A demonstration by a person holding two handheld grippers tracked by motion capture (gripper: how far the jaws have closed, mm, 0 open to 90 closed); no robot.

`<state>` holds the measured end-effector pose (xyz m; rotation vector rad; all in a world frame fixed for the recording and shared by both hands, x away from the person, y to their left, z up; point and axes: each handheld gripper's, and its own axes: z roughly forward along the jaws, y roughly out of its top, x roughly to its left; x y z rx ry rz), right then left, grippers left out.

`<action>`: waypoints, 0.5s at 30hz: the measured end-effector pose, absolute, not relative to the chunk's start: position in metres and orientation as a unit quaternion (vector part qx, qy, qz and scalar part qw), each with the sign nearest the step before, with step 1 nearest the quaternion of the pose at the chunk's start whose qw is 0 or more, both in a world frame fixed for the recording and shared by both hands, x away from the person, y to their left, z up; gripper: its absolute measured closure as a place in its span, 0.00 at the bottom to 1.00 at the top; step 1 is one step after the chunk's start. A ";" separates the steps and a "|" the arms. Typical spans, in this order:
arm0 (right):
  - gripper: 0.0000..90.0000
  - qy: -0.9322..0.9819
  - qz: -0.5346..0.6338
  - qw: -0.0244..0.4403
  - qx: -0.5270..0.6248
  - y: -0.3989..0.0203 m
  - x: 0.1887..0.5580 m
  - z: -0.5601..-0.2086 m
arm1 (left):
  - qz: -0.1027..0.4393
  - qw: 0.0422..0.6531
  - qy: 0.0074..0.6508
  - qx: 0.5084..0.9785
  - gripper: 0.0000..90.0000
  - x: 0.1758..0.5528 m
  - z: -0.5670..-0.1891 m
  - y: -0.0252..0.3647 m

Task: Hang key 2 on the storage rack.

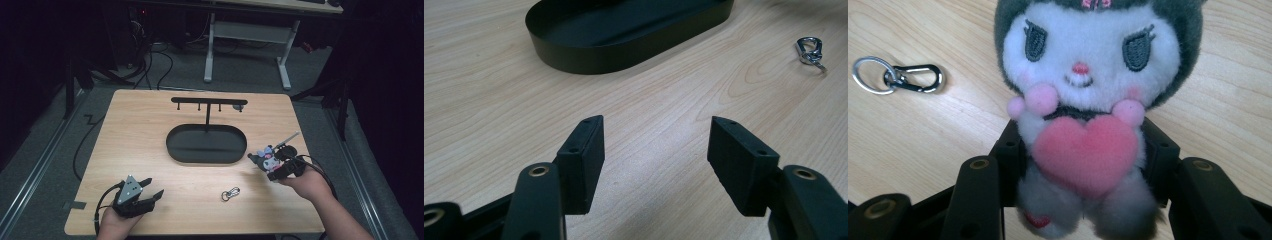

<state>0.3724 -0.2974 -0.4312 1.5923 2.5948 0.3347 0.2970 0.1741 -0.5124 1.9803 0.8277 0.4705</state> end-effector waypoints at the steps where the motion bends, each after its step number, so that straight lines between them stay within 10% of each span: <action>1: 0.56 0.848 0.112 0.037 0.517 -0.297 0.373 -0.430 | 0.188 0.455 0.336 0.803 0.45 0.297 -0.512 0.175; 15: 0.56 0.851 0.123 0.024 0.509 -0.281 0.385 -0.419 | 0.191 0.453 0.341 0.801 0.45 0.294 -0.513 0.183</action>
